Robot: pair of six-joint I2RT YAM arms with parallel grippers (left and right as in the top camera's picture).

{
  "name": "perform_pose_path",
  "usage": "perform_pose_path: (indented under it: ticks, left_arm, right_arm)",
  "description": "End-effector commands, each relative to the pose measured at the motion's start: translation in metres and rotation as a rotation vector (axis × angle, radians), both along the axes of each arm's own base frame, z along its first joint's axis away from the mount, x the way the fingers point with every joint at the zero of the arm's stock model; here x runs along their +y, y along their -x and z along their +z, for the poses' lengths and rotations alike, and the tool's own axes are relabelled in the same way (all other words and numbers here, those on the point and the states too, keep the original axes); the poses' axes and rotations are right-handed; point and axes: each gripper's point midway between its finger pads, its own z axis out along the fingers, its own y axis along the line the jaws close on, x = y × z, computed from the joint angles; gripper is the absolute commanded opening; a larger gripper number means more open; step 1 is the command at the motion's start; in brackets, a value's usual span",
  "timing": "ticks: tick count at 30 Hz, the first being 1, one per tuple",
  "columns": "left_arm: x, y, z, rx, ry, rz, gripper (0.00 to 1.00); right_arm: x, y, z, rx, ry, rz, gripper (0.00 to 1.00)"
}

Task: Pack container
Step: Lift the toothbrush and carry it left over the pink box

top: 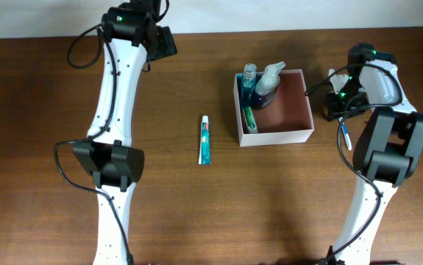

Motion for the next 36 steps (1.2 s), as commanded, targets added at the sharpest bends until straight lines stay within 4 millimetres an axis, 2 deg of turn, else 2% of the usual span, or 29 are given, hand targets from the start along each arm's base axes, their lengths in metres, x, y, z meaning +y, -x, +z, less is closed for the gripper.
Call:
perform_pose_path:
  ticks: [1,7,12,14,15,19,23,27,32,36]
  left_arm:
    - [0.001,0.001,0.006,-0.012,0.008,0.012,0.99]
    - [0.001,0.001,0.006,-0.012,0.008,0.012,0.99]
    - [0.001,0.001,0.006,-0.011,0.007,0.012,1.00]
    - [0.001,0.001,0.006,-0.012,0.008,0.012,0.99]
    - [0.001,0.001,0.006,-0.012,0.008,0.012,0.99]
    - [0.001,0.001,0.006,-0.012,0.008,0.012,0.99]
    - [0.001,0.001,0.007,-0.012,0.008,0.012,0.99]
    - [0.001,0.001,0.006,-0.011,0.007,0.012,0.99]
    - [0.001,0.001,0.006,-0.012,0.008,0.012,0.99]
    - [0.001,0.001,0.006,-0.012,0.008,0.012,0.99]
  right_arm:
    - [0.001,0.007,-0.017,0.041,-0.016,-0.019,0.24]
    - [0.002,0.011,-0.013,0.061,-0.018,-0.048,0.04]
    - [0.004,0.011,0.007,0.072,-0.021,-0.136,0.04]
    - [0.006,0.011,0.024,0.080,-0.022,-0.183,0.03]
    - [0.007,0.012,0.045,0.087,-0.017,-0.238,0.04]
    - [0.015,0.012,0.097,0.065,-0.029,-0.333,0.04]
    - [0.041,-0.014,0.149,-0.102,-0.170,-0.397,0.04]
    - [0.059,-0.024,0.189,-0.212,-0.252,-0.430,0.04]
    - [0.090,-0.026,0.208,-0.226,-0.369,-0.444,0.04]
    - [0.107,-0.025,0.204,-0.205,-0.370,-0.414,0.04]
